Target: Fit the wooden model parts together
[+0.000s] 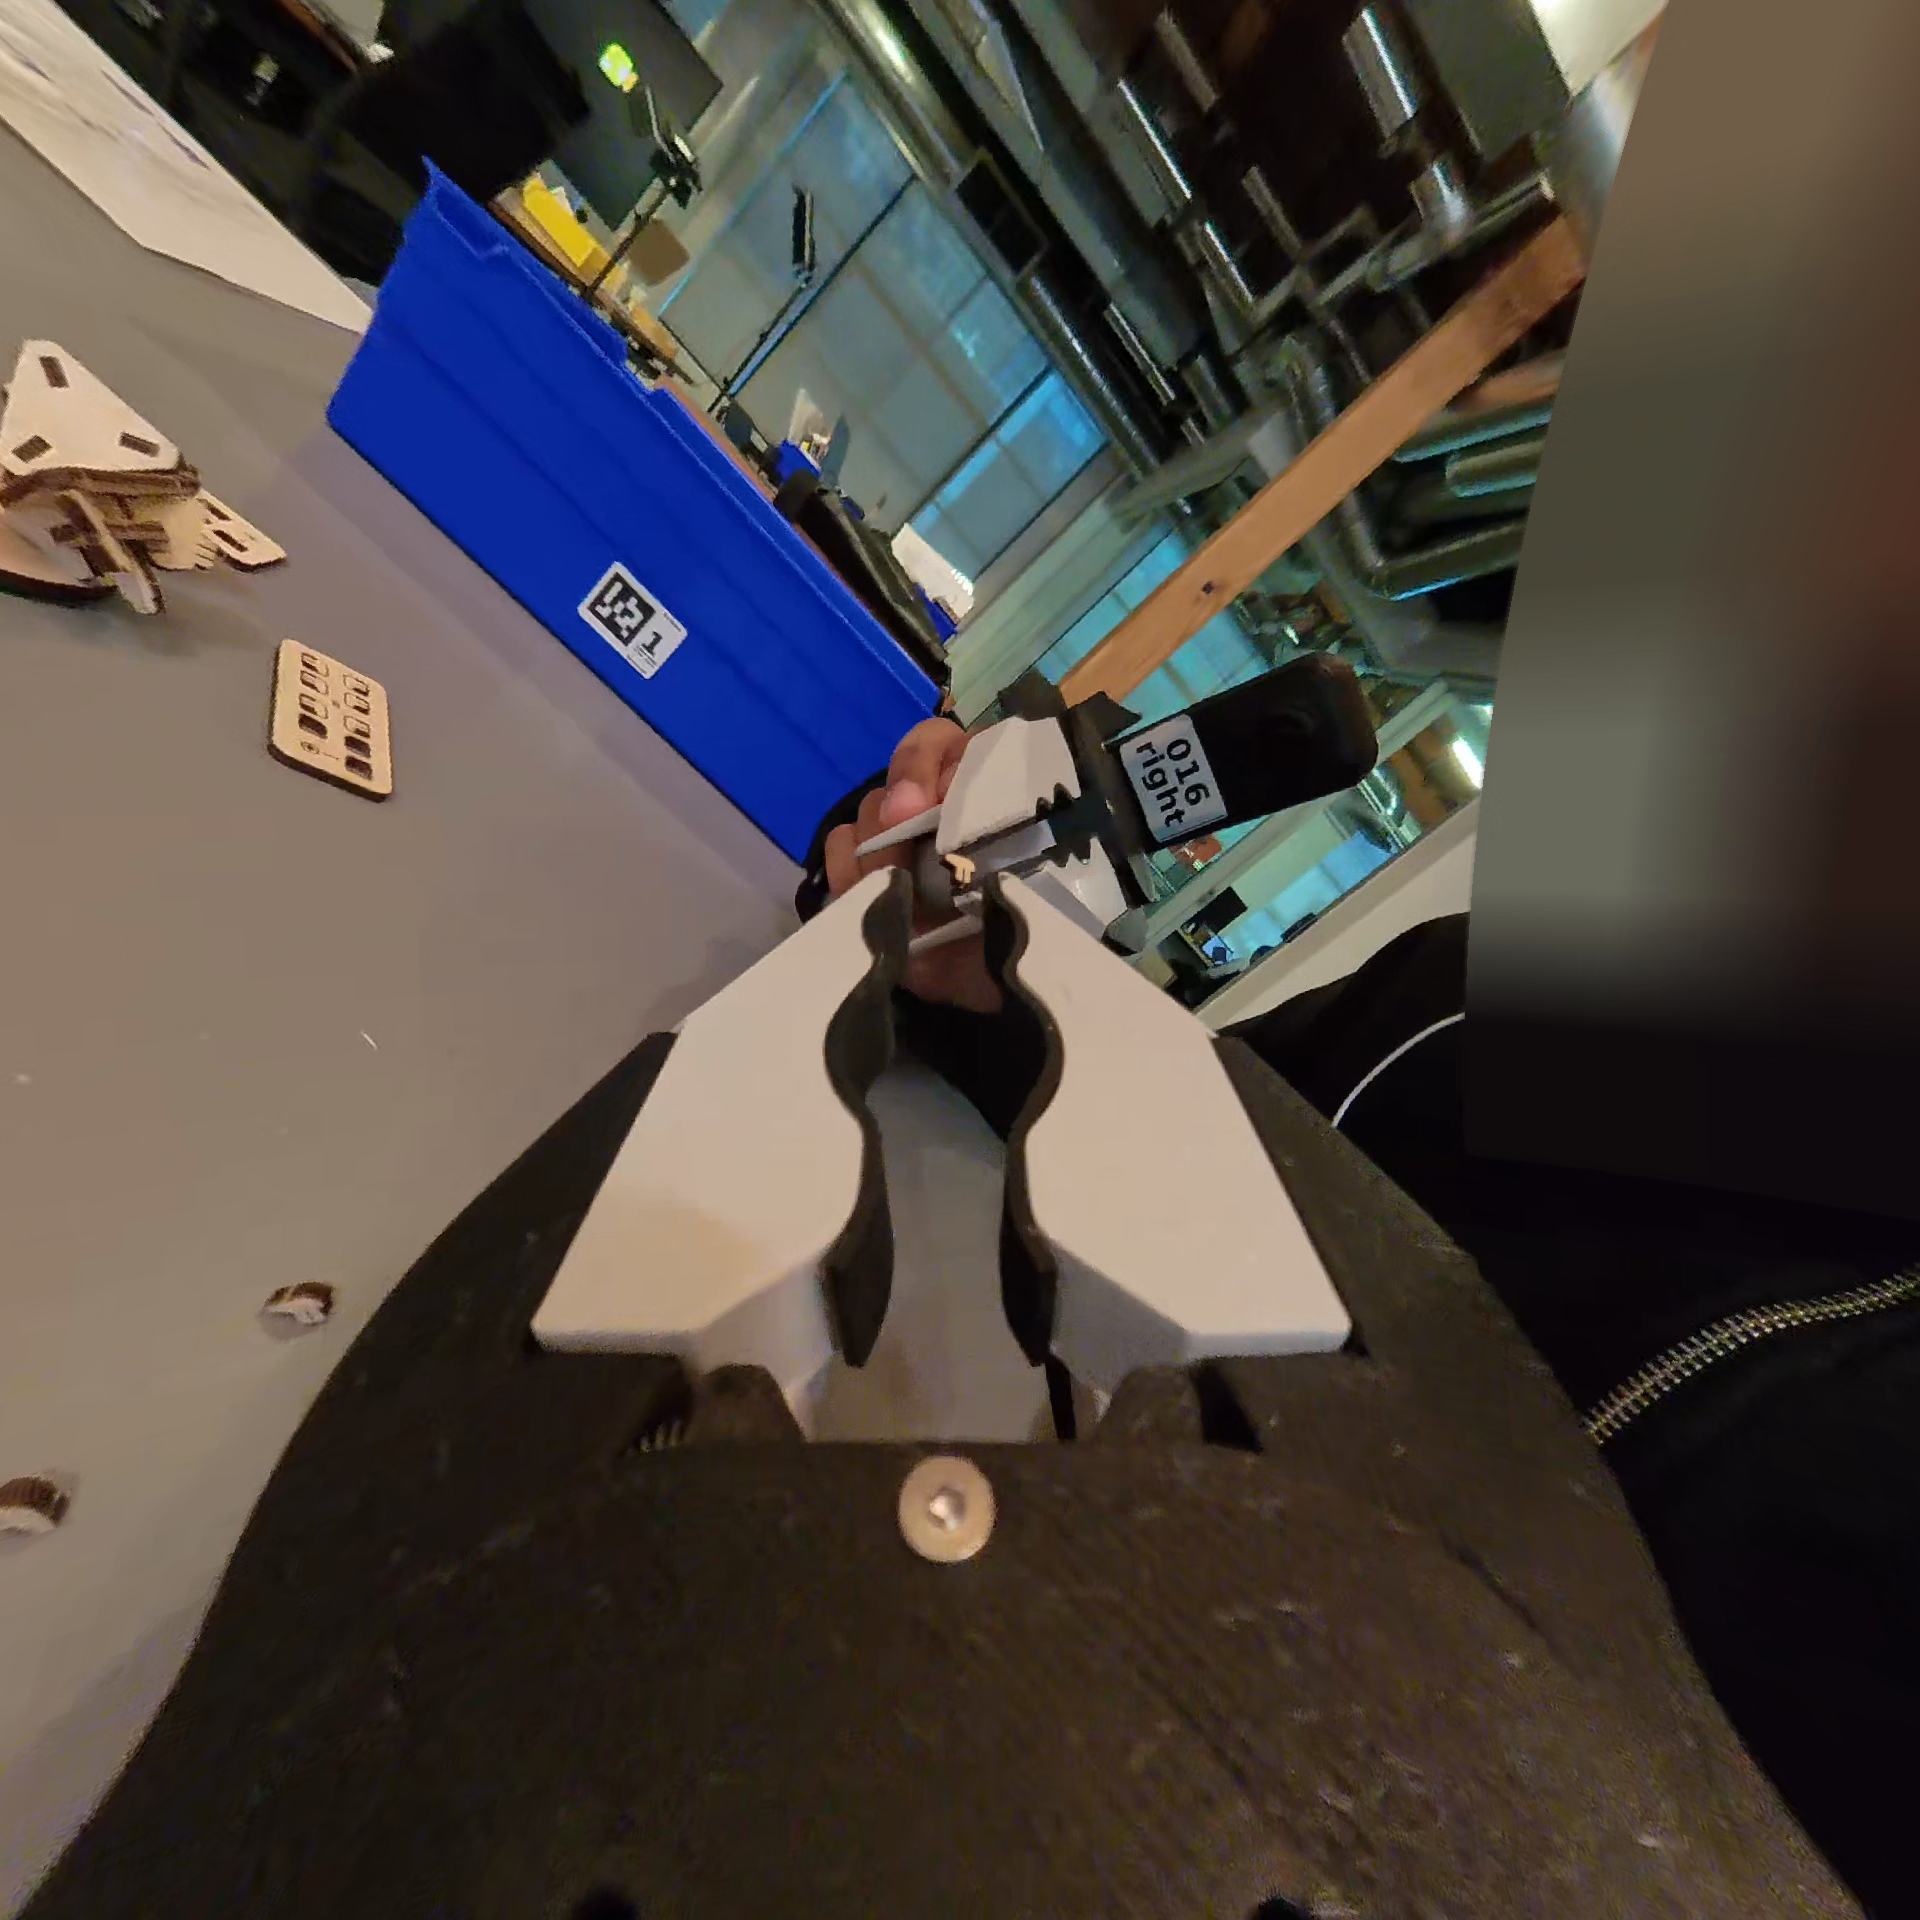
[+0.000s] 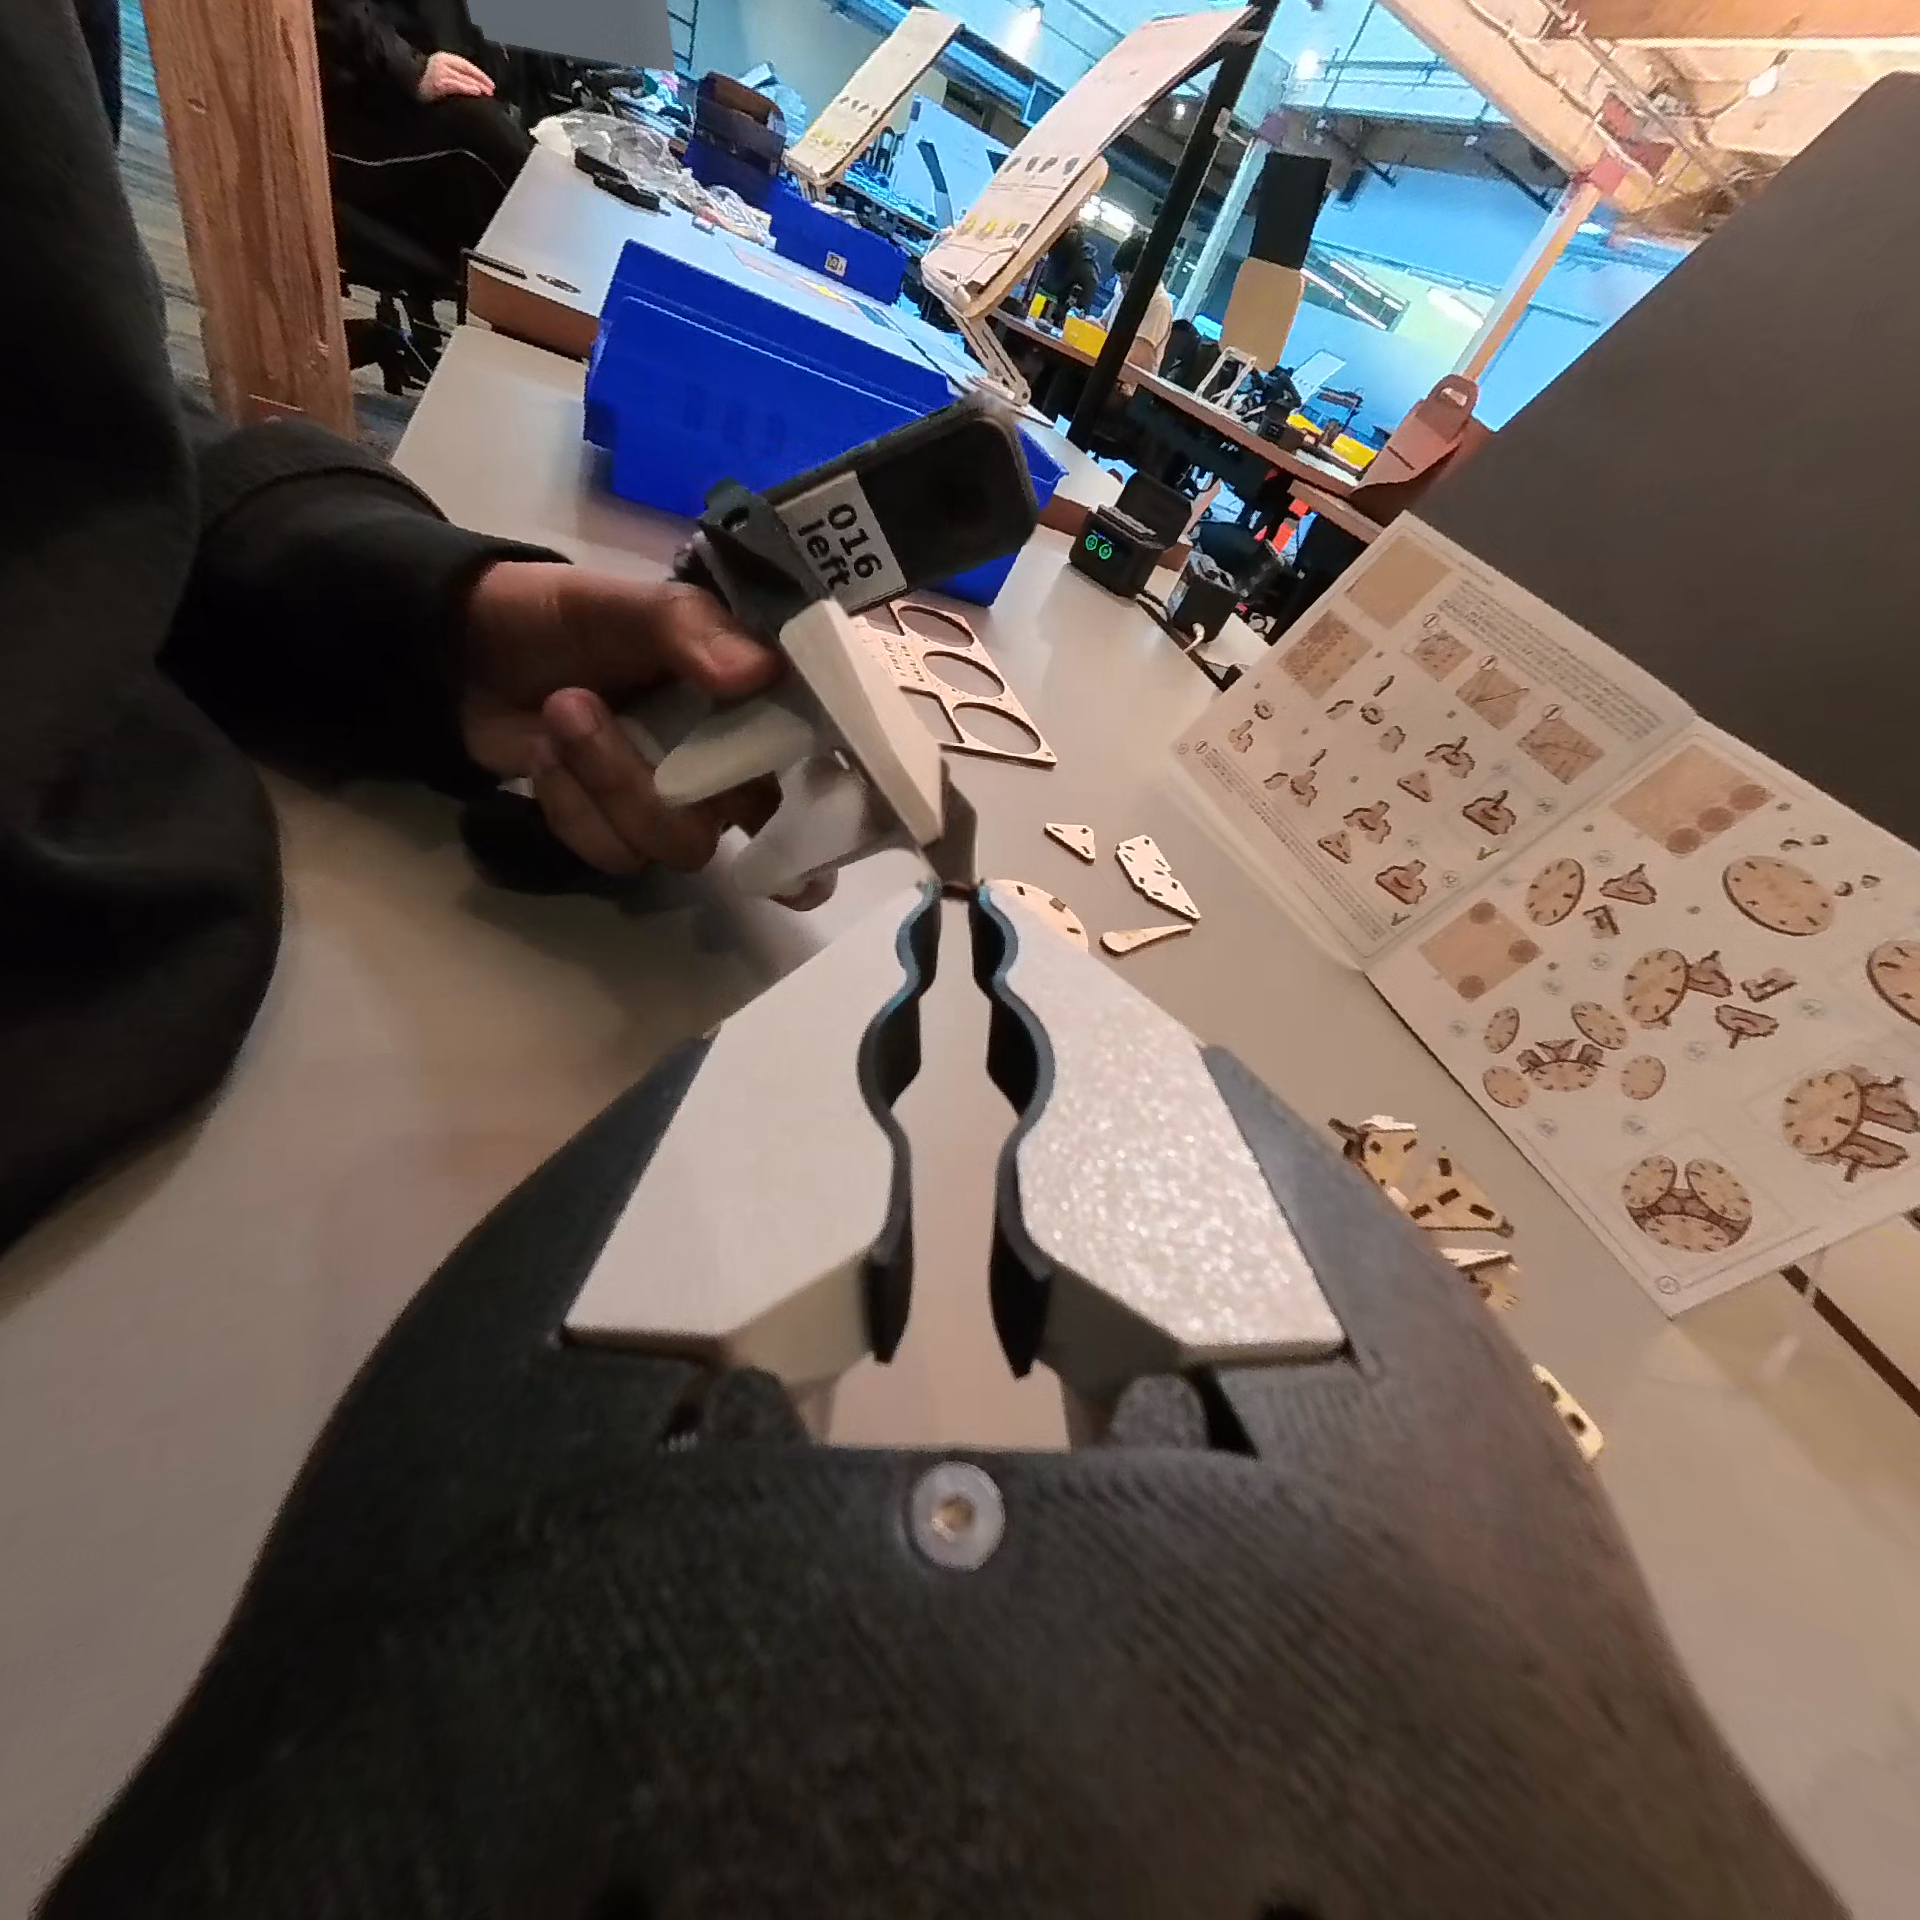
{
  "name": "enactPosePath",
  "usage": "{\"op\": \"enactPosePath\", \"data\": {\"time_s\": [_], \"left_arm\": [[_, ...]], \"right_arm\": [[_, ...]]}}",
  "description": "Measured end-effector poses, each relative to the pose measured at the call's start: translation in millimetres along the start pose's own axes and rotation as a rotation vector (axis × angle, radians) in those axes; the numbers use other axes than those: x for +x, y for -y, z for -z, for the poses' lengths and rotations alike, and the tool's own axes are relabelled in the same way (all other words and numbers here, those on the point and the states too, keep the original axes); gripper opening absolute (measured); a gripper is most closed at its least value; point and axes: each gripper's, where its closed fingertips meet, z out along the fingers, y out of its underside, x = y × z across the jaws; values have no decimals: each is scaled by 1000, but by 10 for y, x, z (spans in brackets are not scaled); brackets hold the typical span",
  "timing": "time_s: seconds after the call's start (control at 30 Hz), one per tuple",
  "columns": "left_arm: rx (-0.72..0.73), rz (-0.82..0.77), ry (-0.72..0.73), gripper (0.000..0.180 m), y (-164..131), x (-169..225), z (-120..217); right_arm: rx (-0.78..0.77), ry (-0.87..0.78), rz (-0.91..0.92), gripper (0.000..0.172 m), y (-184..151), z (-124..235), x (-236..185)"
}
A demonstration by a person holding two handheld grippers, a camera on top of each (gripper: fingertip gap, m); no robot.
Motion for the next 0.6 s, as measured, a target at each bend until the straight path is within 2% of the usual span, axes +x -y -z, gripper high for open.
{"op": "enactPosePath", "data": {"time_s": [0.17, 0.27, 0.6], "left_arm": [[-52, 32, -27, 16, -91, 16, -46], [-60, 28, -25, 7, -106, 10, -62], [-57, 13, -5, 1, -92, -23, -54]], "right_arm": [[-19, 8, 4, 4, -28, -30, -25], [-36, 12, 14, 4, -57, -49, -43], [-39, 22, -23, 4, -88, -55, -38]]}}
